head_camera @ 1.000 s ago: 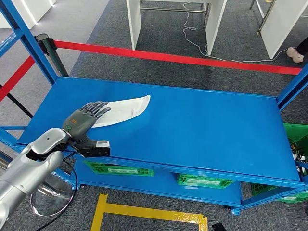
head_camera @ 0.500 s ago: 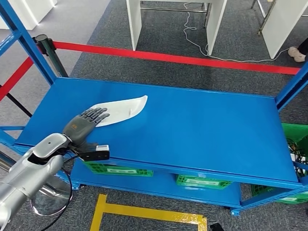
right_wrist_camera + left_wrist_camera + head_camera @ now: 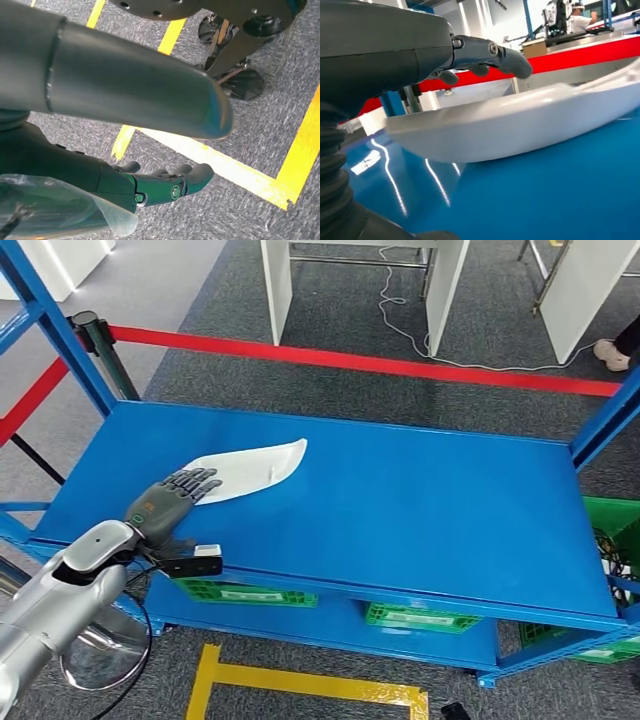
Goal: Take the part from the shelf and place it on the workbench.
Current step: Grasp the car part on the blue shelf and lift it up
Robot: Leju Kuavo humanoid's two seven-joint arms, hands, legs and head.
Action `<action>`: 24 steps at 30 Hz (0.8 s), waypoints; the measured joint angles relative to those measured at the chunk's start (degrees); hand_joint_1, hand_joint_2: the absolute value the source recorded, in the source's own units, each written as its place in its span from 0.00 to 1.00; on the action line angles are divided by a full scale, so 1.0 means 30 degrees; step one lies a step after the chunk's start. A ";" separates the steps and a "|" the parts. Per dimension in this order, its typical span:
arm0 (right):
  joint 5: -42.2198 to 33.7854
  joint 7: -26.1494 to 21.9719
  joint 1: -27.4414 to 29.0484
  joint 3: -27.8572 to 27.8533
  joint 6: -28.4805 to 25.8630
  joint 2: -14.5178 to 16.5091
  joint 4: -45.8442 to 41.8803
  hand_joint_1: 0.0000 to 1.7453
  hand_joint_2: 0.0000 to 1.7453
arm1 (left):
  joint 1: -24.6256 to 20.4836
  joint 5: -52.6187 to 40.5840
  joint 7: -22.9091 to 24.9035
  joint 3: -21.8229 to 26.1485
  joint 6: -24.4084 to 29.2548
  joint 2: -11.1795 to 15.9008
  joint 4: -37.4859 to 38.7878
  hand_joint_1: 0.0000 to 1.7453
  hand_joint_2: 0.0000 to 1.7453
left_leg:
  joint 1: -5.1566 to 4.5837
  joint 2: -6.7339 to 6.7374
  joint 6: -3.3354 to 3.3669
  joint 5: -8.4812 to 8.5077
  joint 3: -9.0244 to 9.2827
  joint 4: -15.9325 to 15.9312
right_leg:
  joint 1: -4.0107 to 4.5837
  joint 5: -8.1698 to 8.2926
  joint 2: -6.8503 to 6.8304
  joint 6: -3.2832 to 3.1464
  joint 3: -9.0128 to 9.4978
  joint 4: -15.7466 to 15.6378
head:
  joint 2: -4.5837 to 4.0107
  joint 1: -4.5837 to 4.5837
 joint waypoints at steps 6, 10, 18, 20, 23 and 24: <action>0.0126 -0.0317 0.0050 0.0004 0.0102 -0.0013 0.0009 0.00 0.00 | 0.0078 0.0011 -0.0051 0.0228 0.0377 0.0000 0.0157 0.97 1.00 | 0.0137 0.0063 0.0316 0.0166 0.0142 -0.0279 | -0.0034 -0.2264 -0.0049 0.0420 -0.2037 0.4351 | 0.0000 0.0104; 0.0189 -0.0742 0.0089 -0.0020 0.0100 -0.0051 0.0015 0.00 0.00 | 0.0268 0.0317 -0.0224 0.0556 0.0366 -0.0002 0.0310 1.00 1.00 | 0.0168 0.0034 0.0235 0.0096 0.0145 -0.0169 | -0.0073 -0.0933 -0.0074 0.0472 -0.1263 0.2798 | 0.0000 0.0110; 0.0423 -0.1481 0.0030 -0.0089 0.0062 -0.0084 0.0015 0.00 0.00 | 0.0412 0.0523 -0.0594 0.1078 0.0315 0.0036 0.0392 1.00 1.00 | 0.0135 -0.0003 -0.0432 -0.0616 -0.0372 0.0932 | -0.0090 -0.0207 -0.0004 -0.0213 0.0275 0.0009 | 0.0000 0.0062; 0.0432 -0.1570 0.0024 -0.0153 0.0053 -0.0098 0.0015 0.00 0.00 | 0.0437 0.0530 -0.0650 0.1211 0.0297 0.0062 0.0392 1.00 1.00 | 0.0172 0.0005 -0.0574 -0.1742 -0.1356 0.3140 | -0.0103 -0.0212 -0.0009 -0.0377 0.0301 -0.0013 | 0.0000 0.0004; 0.0476 -0.1658 0.0041 -0.0210 0.0031 -0.0113 0.0015 0.00 0.00 | 0.0555 0.0523 -0.0734 0.1308 0.0281 0.0078 0.0392 1.00 1.00 | 0.0191 0.0005 -0.0595 -0.2184 -0.2410 0.5299 | -0.0074 -0.0239 -0.0008 -0.0429 0.0342 -0.0012 | 0.0000 0.0006; 0.0501 -0.1687 0.0037 -0.0220 0.0035 -0.0113 0.0015 0.00 0.00 | 0.0573 0.0523 -0.0760 0.1330 0.0279 0.0078 0.0392 1.00 1.00 | 0.0187 0.0005 -0.0536 -0.1661 -0.2155 0.4719 | -0.0064 -0.0250 0.0002 -0.0433 0.0380 -0.0012 | 0.0000 0.0006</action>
